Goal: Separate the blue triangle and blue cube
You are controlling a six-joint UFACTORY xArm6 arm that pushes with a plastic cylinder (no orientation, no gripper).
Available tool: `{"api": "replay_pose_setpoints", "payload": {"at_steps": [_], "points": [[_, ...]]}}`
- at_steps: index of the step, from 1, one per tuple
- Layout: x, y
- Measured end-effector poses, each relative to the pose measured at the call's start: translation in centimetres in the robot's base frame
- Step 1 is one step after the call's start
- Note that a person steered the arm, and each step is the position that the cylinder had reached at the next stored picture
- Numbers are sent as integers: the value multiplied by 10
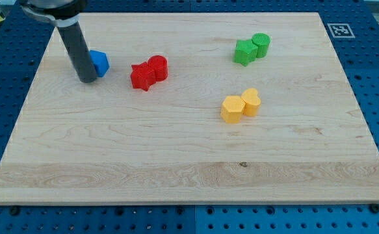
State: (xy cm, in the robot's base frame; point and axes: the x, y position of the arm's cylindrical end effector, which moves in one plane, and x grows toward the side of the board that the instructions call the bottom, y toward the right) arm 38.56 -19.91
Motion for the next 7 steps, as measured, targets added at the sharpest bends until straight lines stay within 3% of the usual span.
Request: {"api": "replay_pose_setpoints", "payload": {"at_steps": [6,7], "points": [[-44,-62],[-30,-80]]}}
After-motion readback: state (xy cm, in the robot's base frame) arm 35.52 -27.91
